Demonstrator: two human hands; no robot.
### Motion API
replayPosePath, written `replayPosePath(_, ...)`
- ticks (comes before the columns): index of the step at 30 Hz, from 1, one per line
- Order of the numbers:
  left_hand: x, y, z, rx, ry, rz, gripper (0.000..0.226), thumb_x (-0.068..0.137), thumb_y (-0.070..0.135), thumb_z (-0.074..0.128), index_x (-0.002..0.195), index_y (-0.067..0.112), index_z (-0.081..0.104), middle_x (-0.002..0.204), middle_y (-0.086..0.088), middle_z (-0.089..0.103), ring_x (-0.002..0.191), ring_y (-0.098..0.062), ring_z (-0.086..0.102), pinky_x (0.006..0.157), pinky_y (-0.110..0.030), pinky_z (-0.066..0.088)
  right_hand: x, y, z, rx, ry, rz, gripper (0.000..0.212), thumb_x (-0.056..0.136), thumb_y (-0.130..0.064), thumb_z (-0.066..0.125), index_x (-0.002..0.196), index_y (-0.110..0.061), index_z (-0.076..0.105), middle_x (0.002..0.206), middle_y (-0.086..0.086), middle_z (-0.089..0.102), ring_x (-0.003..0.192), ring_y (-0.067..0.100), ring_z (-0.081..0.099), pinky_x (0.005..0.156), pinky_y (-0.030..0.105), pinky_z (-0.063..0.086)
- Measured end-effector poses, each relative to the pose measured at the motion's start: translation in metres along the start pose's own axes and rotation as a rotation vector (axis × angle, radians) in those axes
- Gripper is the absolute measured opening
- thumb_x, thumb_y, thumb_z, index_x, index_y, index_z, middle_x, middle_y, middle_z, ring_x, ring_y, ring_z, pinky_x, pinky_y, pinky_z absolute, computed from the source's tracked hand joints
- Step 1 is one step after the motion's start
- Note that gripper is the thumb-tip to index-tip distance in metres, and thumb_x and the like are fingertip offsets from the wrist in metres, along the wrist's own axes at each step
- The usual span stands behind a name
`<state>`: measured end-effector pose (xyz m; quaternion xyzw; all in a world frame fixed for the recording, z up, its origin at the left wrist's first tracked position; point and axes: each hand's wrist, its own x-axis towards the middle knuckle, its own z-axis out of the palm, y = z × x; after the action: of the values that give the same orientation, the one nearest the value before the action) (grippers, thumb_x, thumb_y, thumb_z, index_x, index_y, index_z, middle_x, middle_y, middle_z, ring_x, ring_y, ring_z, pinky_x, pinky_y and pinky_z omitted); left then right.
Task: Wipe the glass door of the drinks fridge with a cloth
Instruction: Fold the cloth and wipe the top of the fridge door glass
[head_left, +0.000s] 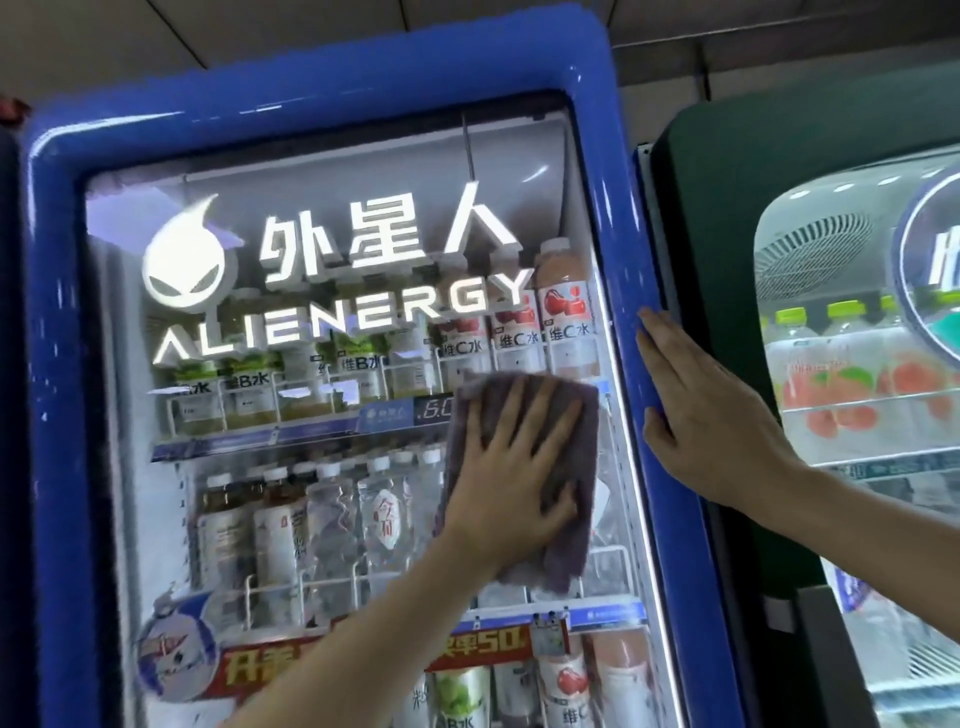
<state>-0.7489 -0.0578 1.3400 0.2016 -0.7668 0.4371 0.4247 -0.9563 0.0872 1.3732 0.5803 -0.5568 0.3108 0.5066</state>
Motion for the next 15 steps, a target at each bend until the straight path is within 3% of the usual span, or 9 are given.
replayPosePath(4, -0.013, 0.000, 0.007, 0.038, -0.020, 0.072, 0.093, 0.092, 0.061, 0.051, 0.168, 0.027, 0.012, 0.177, -0.004, 0.007, 0.163, -0.029, -0.002, 0.127, -0.060, -0.010, 0.001, 0.007, -0.006, -0.005, 0.002, -0.052, 0.069, 0.094, -0.012, 0.056, 0.156, 0.011, 0.035, 0.171, 0.020, 0.025, 0.158, 0.030, 0.027, 0.124, 0.047, 0.035)
replayPosePath(6, 0.002, -0.008, 0.000, 0.061, -0.020, 0.084, 0.092, 0.092, 0.062, 0.049, 0.168, 0.027, 0.013, 0.177, -0.004, 0.007, 0.163, -0.028, -0.002, 0.127, -0.058, -0.014, 0.002, 0.012, -0.009, -0.001, -0.024, -0.081, 0.072, 0.093, -0.010, 0.056, 0.158, 0.009, 0.031, 0.172, 0.017, 0.021, 0.160, 0.028, 0.022, 0.126, 0.045, 0.032)
replayPosePath(9, 0.045, -0.024, -0.012, 0.058, 0.044, -0.067, 0.085, 0.096, 0.063, 0.040, 0.168, 0.027, 0.012, 0.177, -0.003, 0.006, 0.163, -0.028, -0.003, 0.126, -0.056, -0.018, 0.001, 0.021, -0.011, -0.041, -0.067, -0.118, 0.076, 0.093, -0.011, 0.052, 0.161, 0.004, 0.021, 0.175, 0.013, 0.012, 0.162, 0.025, 0.012, 0.129, 0.040, 0.024)
replayPosePath(11, 0.085, -0.037, -0.023, 0.034, 0.096, -0.190, 0.082, 0.098, 0.060, 0.034, 0.169, 0.025, 0.011, 0.177, -0.004, 0.003, 0.163, -0.029, -0.004, 0.125, -0.054, -0.020, 0.001, 0.024, -0.012, -0.110, -0.065, -0.155, 0.076, 0.091, -0.010, 0.052, 0.160, 0.006, 0.023, 0.173, 0.016, 0.015, 0.161, 0.028, 0.016, 0.130, 0.039, 0.024)
replayPosePath(15, 0.150, -0.046, -0.038, -0.008, 0.078, -0.290, 0.081, 0.095, 0.059, 0.027, 0.168, 0.027, 0.011, 0.177, -0.004, 0.000, 0.163, -0.030, -0.005, 0.126, -0.065, -0.006, 0.001, 0.026, -0.012, -0.165, -0.065, -0.172, 0.077, 0.089, -0.007, 0.054, 0.159, 0.006, 0.025, 0.172, 0.018, 0.016, 0.161, 0.029, 0.016, 0.127, 0.039, 0.017)
